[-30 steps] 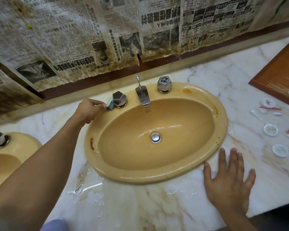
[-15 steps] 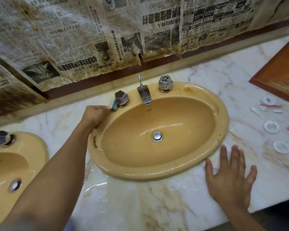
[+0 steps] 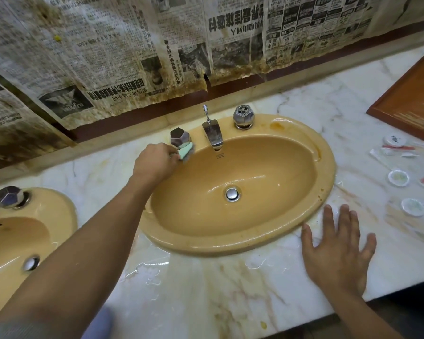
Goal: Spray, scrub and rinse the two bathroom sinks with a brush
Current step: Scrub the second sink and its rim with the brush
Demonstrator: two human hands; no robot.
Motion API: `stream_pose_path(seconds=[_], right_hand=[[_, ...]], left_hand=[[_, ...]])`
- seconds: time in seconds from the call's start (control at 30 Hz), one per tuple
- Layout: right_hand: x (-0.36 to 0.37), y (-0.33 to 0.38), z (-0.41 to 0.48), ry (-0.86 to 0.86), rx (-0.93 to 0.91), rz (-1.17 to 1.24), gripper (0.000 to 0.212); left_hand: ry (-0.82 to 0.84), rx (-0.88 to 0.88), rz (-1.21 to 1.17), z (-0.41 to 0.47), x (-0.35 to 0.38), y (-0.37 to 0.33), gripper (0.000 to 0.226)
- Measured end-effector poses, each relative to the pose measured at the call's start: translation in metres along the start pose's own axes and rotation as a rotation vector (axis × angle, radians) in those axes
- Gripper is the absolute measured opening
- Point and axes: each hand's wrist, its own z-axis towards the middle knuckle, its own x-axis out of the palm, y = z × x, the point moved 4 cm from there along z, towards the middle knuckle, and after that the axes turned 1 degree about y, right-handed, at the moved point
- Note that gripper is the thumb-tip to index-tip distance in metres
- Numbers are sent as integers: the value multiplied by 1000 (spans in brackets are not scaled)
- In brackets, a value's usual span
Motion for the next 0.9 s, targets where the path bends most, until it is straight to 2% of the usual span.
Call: stream_pose_path(seconds=[0.1, 0.2, 0.33, 0.43, 0.53, 0.67, 0.9], right_hand=[[0, 0, 0, -7, 1, 11, 77], [0, 0, 1, -10, 1, 21, 76], [1, -1, 0, -3, 6, 22, 76], [2, 0, 2, -7, 10, 24, 76], [1, 0, 2, -8, 10, 23, 76], [1, 0, 2, -11, 12, 7, 76], [-1, 1, 2, -24, 13, 24, 76]], left_hand=[[74, -50, 18, -9, -1, 10, 24], [53, -132, -68, -27, 1, 37, 22], [-23, -391, -414, -32, 2, 65, 20], [26, -511, -627, -16, 12, 78, 18], [47, -458, -662, 12, 18, 70, 15], [41, -369, -572, 54, 18, 59, 25], [337, -311, -480, 62, -4, 78, 15]])
